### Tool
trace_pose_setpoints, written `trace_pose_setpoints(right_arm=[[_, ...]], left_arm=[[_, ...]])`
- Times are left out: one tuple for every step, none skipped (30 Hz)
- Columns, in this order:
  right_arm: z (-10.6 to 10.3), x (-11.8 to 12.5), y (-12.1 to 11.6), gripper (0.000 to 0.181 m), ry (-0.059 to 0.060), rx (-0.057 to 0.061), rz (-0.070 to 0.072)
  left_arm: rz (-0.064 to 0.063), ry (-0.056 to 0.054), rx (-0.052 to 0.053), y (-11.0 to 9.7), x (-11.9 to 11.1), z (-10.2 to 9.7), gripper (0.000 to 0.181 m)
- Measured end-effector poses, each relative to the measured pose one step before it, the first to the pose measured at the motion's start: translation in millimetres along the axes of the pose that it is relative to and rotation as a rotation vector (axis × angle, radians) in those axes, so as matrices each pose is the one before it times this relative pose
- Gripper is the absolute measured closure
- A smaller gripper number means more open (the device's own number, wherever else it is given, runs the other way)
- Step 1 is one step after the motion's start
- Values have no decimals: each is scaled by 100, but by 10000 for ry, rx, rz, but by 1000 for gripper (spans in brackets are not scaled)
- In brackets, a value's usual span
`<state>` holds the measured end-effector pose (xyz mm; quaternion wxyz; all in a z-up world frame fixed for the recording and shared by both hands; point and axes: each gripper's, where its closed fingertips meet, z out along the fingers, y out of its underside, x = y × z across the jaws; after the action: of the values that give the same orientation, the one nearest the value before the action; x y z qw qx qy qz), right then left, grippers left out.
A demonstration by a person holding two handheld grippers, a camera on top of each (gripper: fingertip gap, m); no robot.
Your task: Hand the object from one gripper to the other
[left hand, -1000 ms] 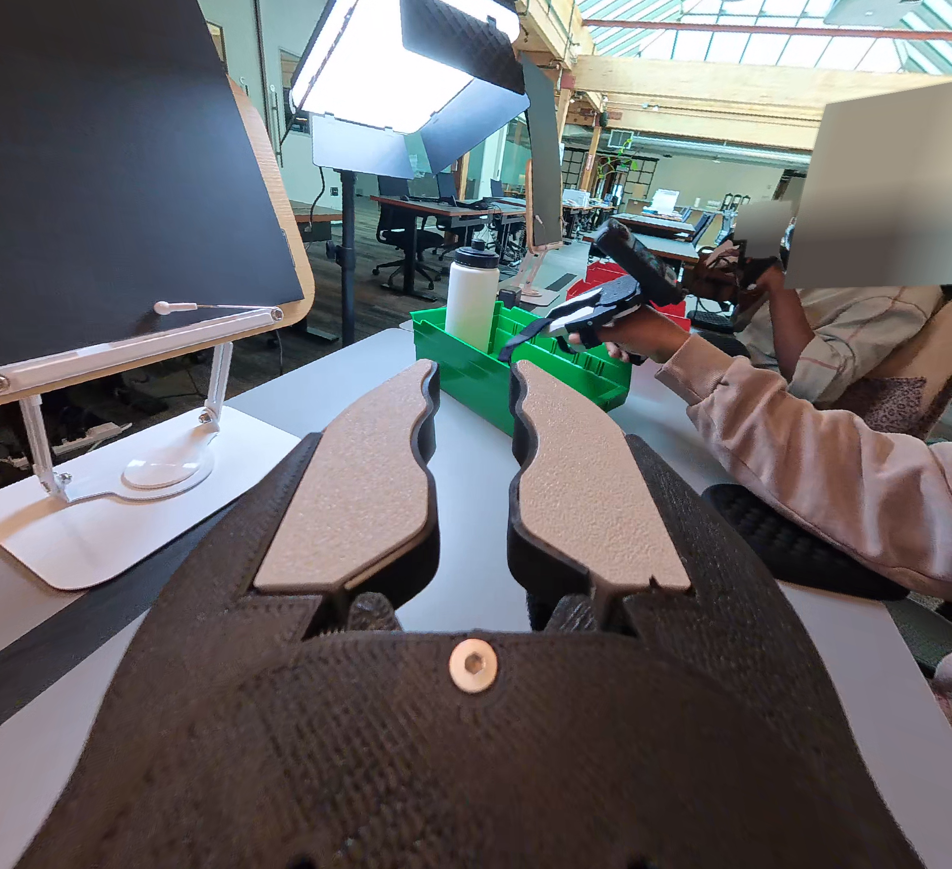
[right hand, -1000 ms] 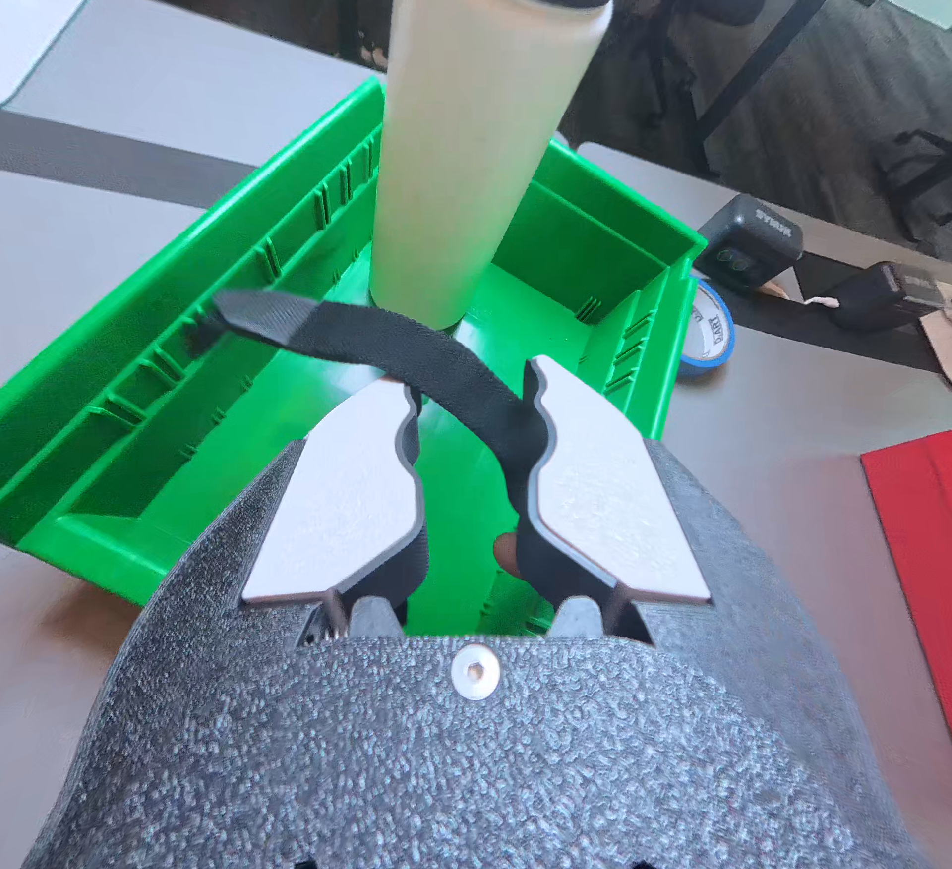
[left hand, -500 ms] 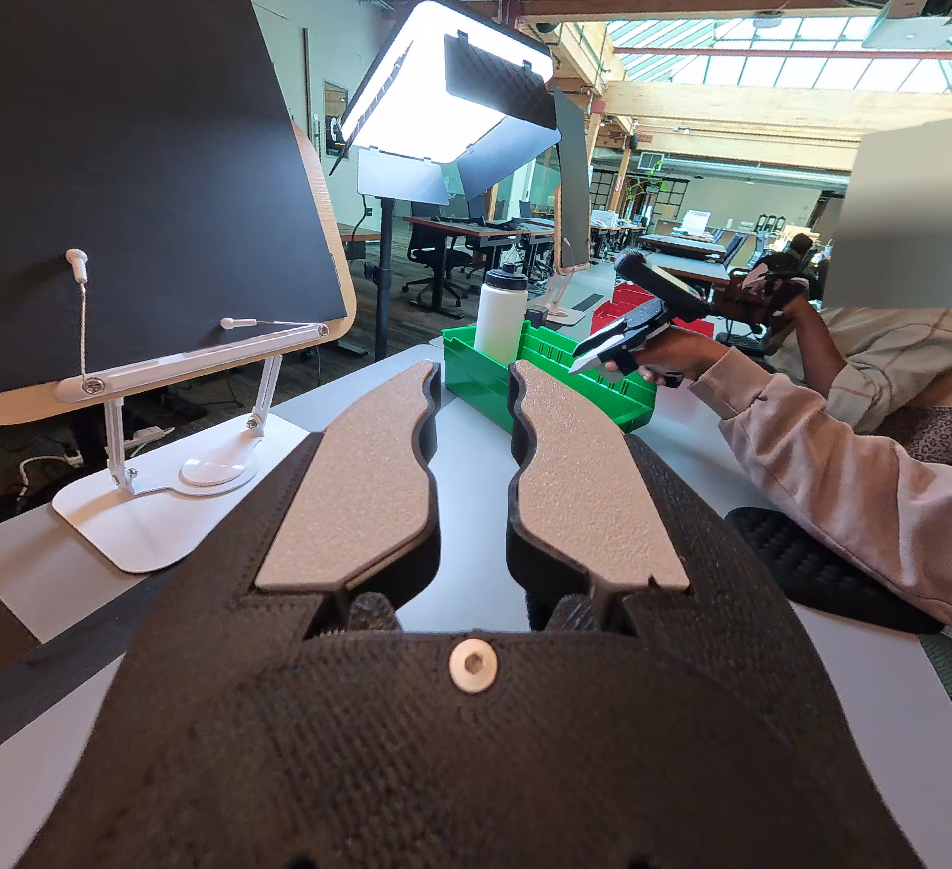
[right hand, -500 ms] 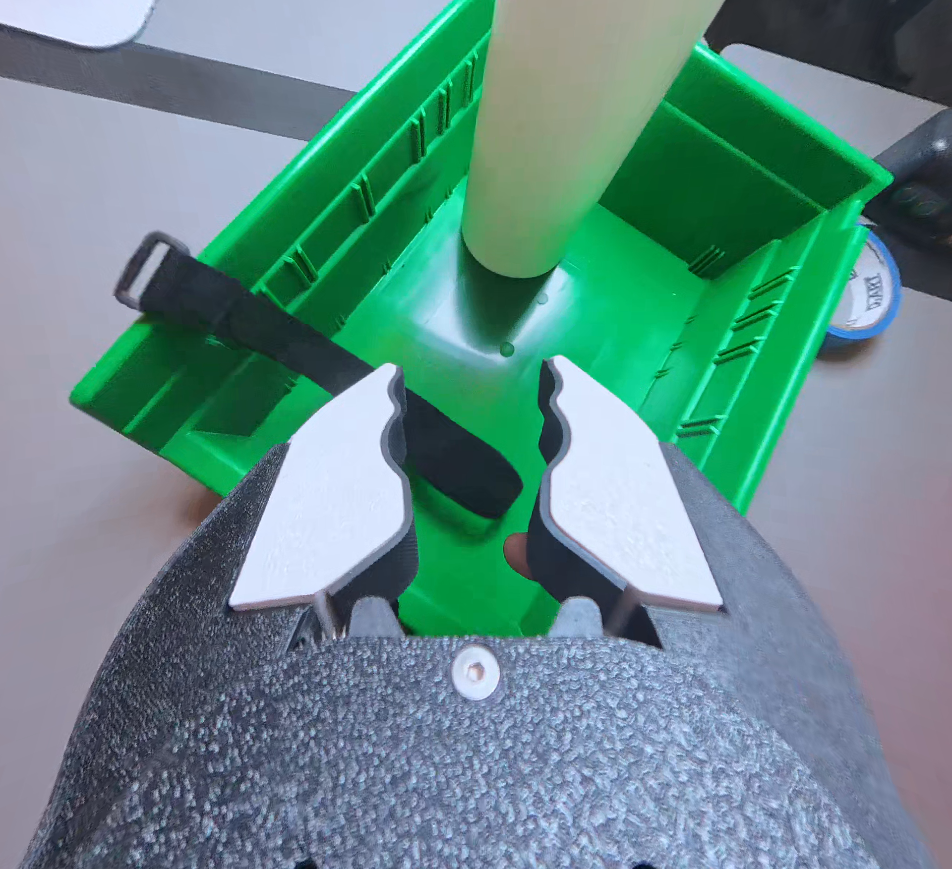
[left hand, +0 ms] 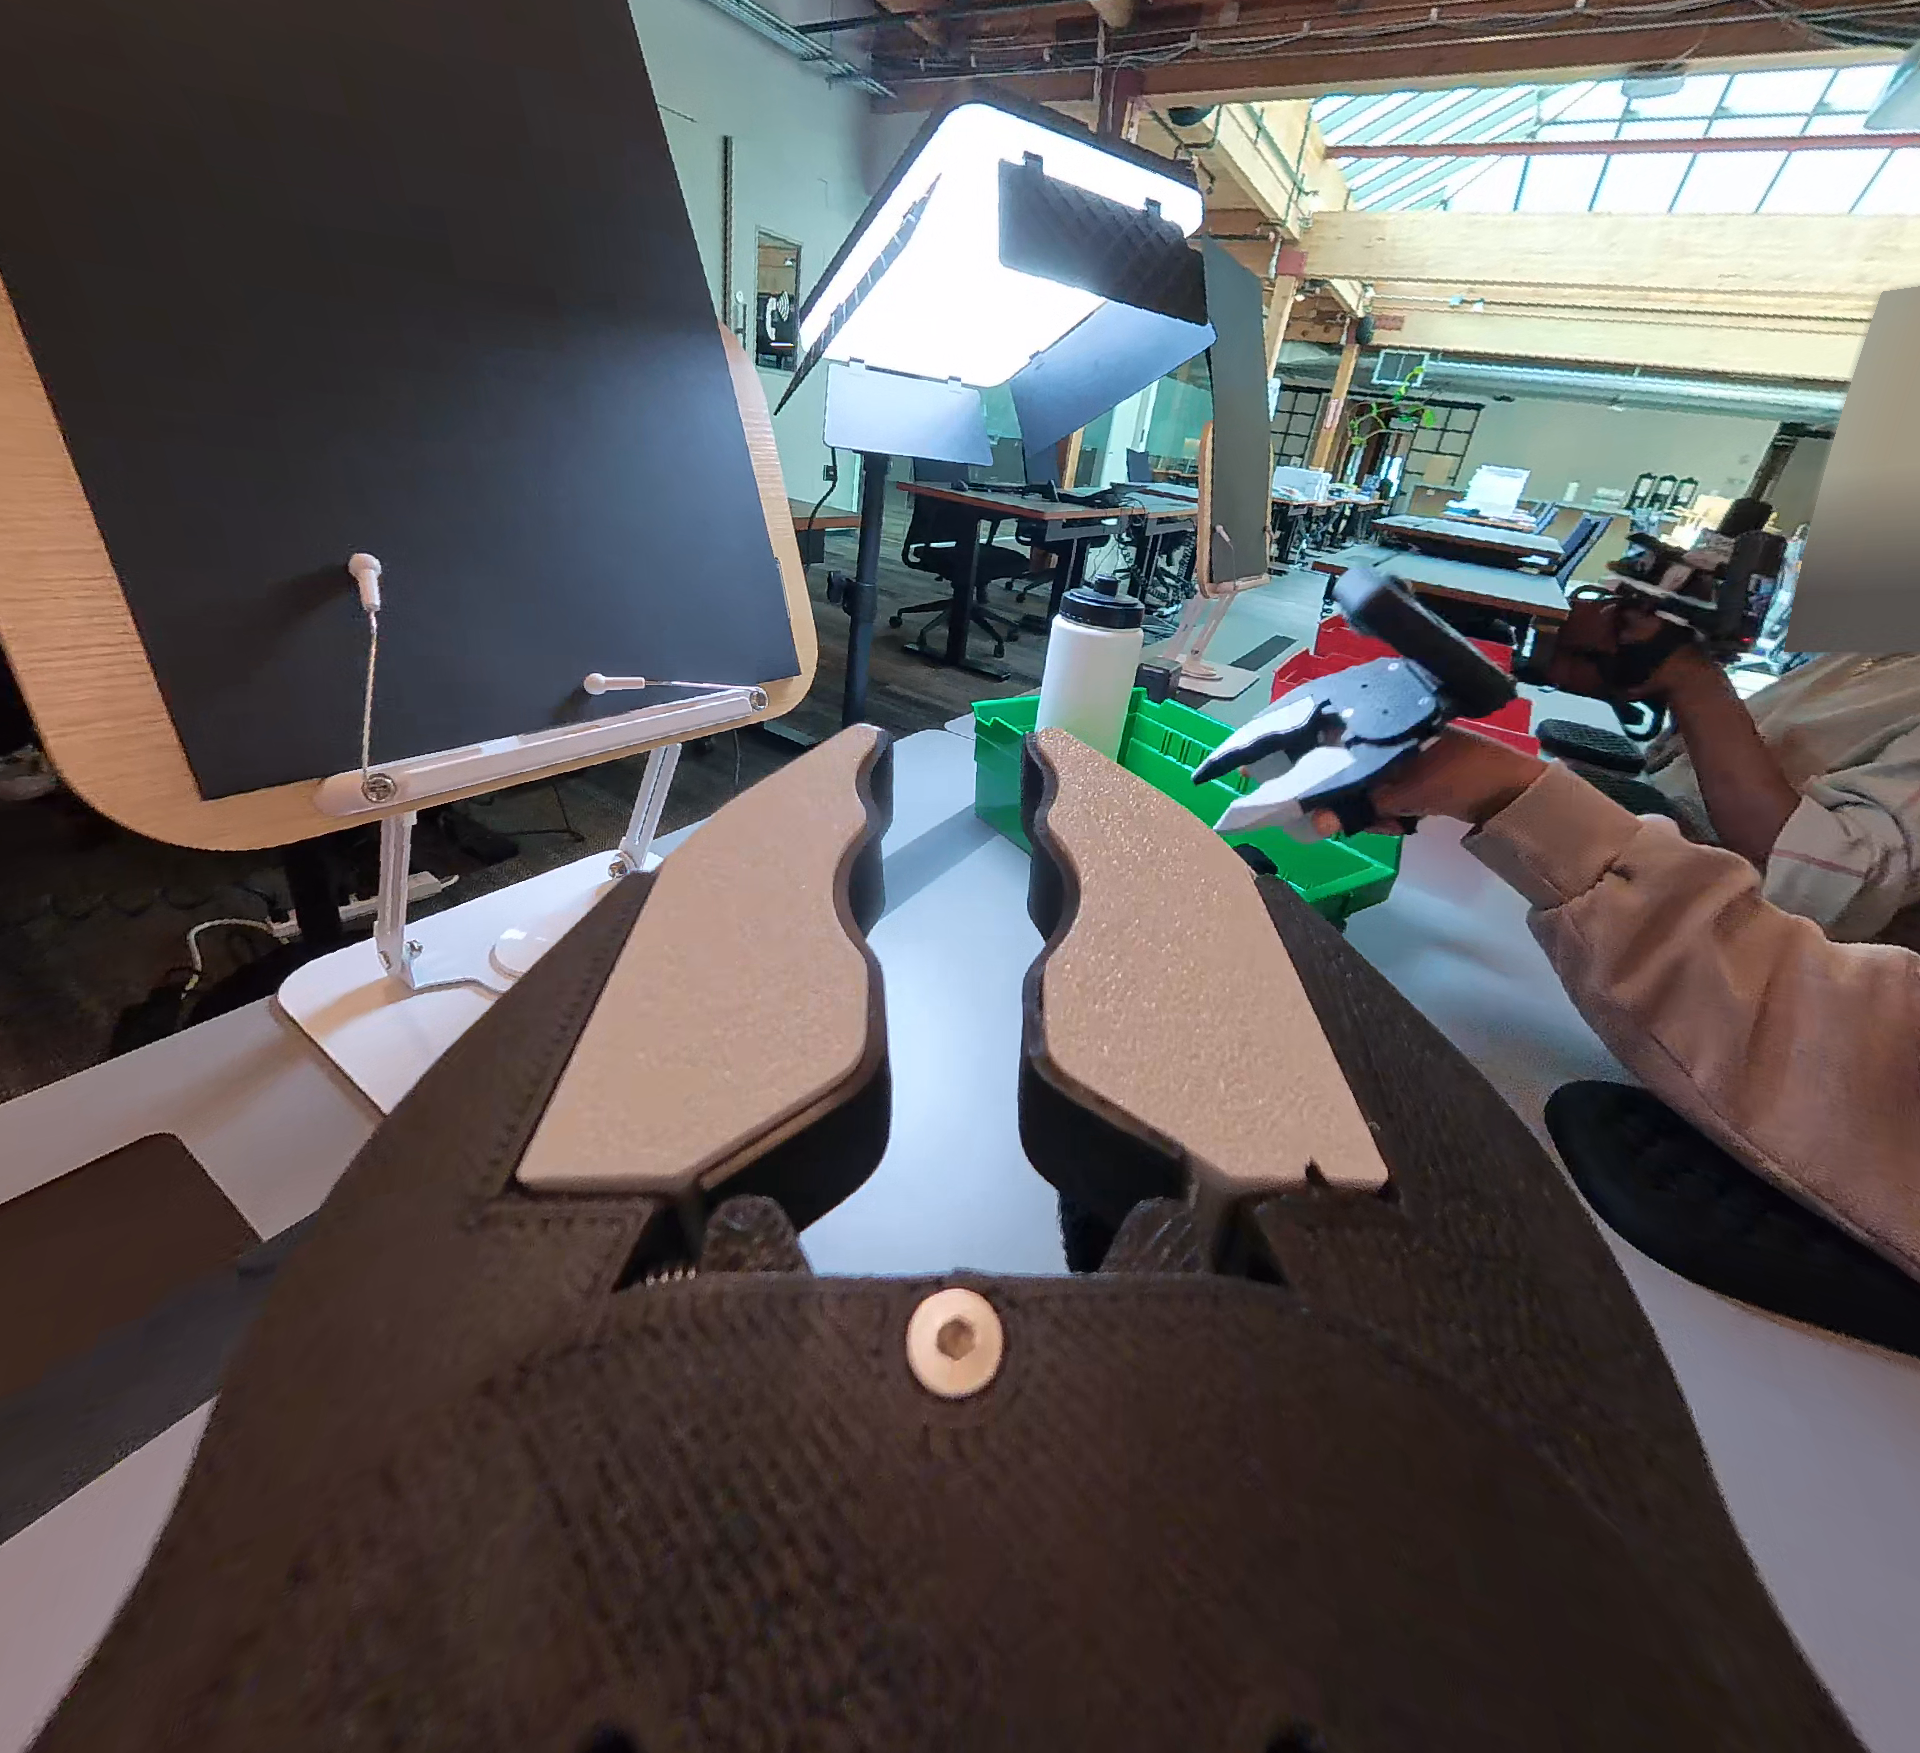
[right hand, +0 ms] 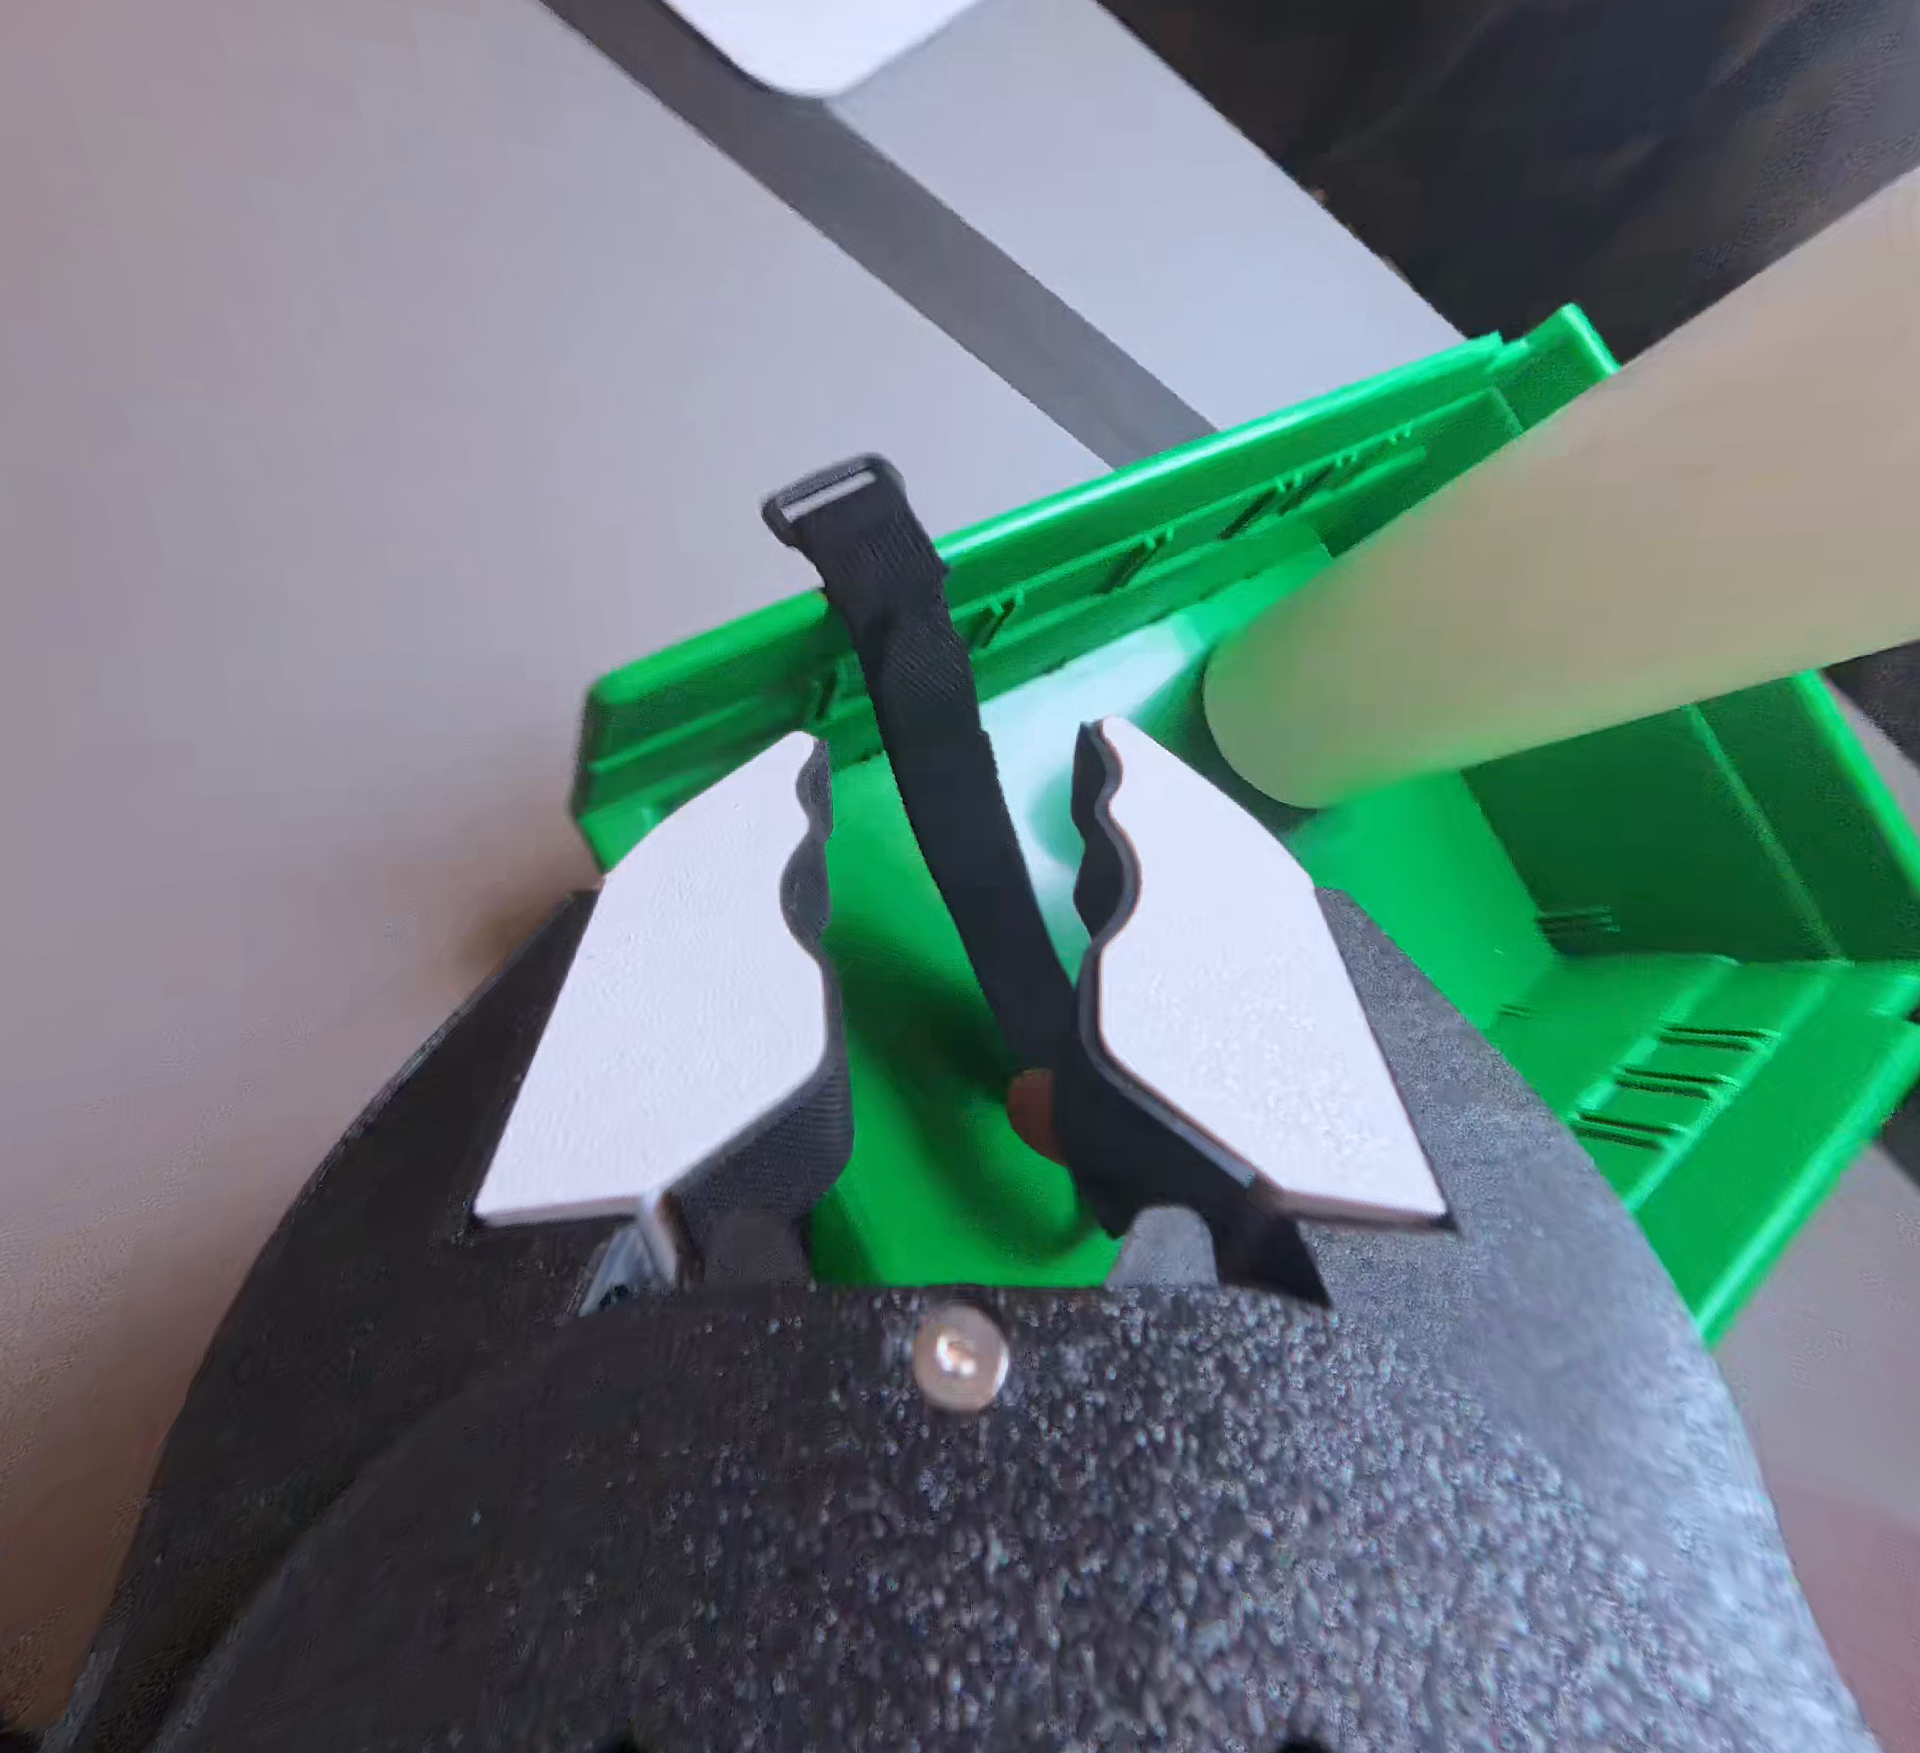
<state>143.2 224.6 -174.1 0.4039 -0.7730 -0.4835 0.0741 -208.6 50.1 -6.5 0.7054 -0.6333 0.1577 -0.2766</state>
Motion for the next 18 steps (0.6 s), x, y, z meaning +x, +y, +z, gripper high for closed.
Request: trace_pose_setpoints(right_arm=[[749, 296, 777, 137, 503, -471, -715], [716, -59, 393, 142, 255, -226, -504], [614, -287, -23, 149, 44, 35, -251], [467, -199, -256, 158, 19, 184, -19], [319, 101, -246, 163, 118, 174, 108], [127, 419, -114, 165, 239, 82, 147], [-83, 756, -20, 167, 359, 28, 229], [-245, 975, -91, 169, 400, 112, 398], [-323, 883, -173, 171, 219, 215, 591], [-335, 858, -154, 173, 116, 225, 840], [-298, 886, -109, 175, 59, 217, 1010], [-224, 842, -34, 177, -13, 206, 1039], [-161, 939, 28, 177, 45, 193, 1011], [-105, 889, 96, 177, 17, 156, 871], [-38, 602, 255, 176, -99, 14, 618], [36, 633, 555, 177, 28, -227, 390], [74, 753, 587, 176, 231, -289, 182], [62, 703, 322, 176, 322, -107, 64]], left_arm=[[-1, -4, -18, 33, -18, 2, 158], [9, -13, -25, 47, -20, 8, 158], [21, -17, -23, 56, -34, 22, 158], [23, -14, -24, 58, -25, 13, 158], [15, -11, -25, 35, -29, 4, 158], [6, -12, -13, 14, -42, -13, 158], [1, -14, 2, -23, -46, -42, 158], [-5, -16, 11, -45, -51, -40, 158], [-17, -19, 11, -39, -70, -44, 158], [-30, -15, 7, -14, -70, -33, 158], [-40, -4, -2, 40, -62, -15, 159], [-49, 7, -18, 90, -42, 34, 159], [-48, 15, -40, 137, -24, 72, 159], [-37, 9, -59, 177, -23, 82, 159], [-18, -5, -72, 192, -9, 95, 159], [5, -15, -72, 193, -24, 93, 159], [21, -10, -67, 165, -14, 83, 159], [17, -9, -65, 161, -10, 86, 159]])
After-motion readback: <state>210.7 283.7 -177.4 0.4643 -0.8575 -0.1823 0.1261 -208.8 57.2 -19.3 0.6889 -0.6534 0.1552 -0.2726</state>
